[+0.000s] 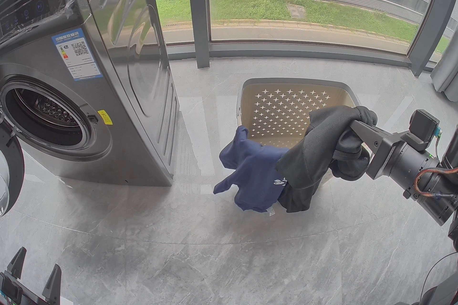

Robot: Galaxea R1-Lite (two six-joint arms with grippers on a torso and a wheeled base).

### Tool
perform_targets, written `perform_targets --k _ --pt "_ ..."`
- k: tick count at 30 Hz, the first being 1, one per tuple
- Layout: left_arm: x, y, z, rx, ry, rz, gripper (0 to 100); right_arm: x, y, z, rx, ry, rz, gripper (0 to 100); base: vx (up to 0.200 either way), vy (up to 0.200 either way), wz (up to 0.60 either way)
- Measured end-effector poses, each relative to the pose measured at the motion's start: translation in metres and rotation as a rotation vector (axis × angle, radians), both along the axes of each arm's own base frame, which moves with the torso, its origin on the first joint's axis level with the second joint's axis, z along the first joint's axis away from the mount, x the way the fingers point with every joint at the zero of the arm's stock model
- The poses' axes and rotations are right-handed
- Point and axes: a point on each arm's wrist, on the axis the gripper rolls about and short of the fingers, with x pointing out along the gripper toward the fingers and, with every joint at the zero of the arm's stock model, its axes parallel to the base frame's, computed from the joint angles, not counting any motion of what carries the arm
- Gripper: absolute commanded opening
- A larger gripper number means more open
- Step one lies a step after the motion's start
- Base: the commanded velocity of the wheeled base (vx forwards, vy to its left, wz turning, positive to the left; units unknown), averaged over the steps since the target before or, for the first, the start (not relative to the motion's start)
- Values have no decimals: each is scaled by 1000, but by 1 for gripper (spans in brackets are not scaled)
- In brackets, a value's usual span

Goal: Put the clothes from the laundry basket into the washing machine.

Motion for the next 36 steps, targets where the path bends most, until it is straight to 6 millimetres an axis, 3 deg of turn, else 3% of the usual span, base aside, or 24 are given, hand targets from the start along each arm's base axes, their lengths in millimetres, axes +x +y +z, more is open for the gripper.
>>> perform_targets --k 22,36 --pt "0 0 0 1 0 0 100 0 0 0 0 0 0 0 0 200 0" --pt "0 0 0 1 0 -1 100 0 0 0 1 1 1 0 -29 0 0"
